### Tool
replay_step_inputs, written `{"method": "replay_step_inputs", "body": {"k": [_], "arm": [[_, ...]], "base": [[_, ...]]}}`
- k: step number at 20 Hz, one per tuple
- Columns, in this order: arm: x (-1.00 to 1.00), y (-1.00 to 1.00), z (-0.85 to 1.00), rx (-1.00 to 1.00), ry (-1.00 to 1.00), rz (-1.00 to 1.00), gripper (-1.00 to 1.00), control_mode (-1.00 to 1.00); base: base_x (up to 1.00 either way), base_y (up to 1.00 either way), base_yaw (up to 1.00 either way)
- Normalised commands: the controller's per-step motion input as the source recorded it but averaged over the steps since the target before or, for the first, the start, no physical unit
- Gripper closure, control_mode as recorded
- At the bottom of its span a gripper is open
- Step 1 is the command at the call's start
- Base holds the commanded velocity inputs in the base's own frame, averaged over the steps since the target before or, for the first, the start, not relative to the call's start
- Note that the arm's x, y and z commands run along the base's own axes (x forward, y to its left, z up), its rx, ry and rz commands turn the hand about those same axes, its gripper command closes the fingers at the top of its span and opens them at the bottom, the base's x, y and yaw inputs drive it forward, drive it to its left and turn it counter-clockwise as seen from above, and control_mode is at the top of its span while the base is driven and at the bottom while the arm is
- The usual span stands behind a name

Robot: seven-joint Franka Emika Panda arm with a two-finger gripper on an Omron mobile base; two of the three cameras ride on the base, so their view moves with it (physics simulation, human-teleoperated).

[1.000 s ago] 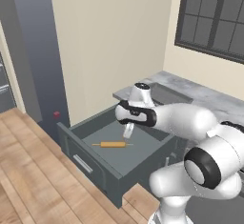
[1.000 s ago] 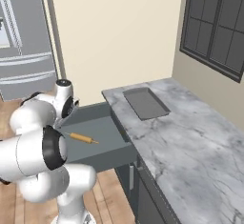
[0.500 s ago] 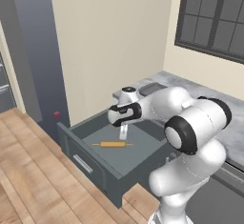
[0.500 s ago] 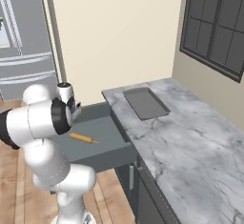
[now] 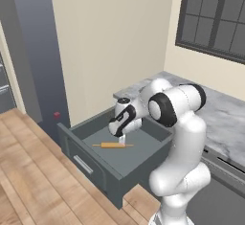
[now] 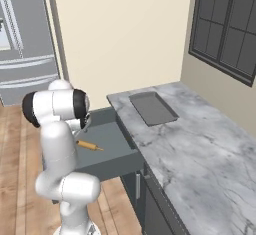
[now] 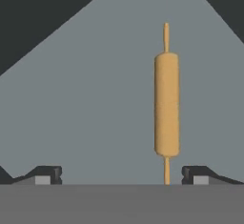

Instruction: Pick the rolling pin from the drawer and place it on the counter.

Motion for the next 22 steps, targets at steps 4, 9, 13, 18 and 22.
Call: {"method": "replay_step_inputs", "body": {"k": [4, 9, 13, 18, 22], "arm": [[0.71, 0.11, -0.5, -0.11, 0.06, 0.06, -1.0, -1.0], [0.65, 0.13, -0.51, -0.1, 0.05, 0.04, -1.0, -1.0], [0.28, 0.08, -0.57, -0.04, 0.0, 0.02, -1.0, -1.0], [-0.02, 0.0, -0.67, 0.0, -0.01, 0.0, -1.0, -1.0], [-0.08, 0.0, -0.82, 0.0, 0.0, 0.0, -1.0, -1.0]], "base": [[0.0, 0.0, 0.0], [0.0, 0.0, 0.0], [0.0, 0.0, 0.0], [0.0, 0.0, 0.0], [0.0, 0.0, 0.0]]}}
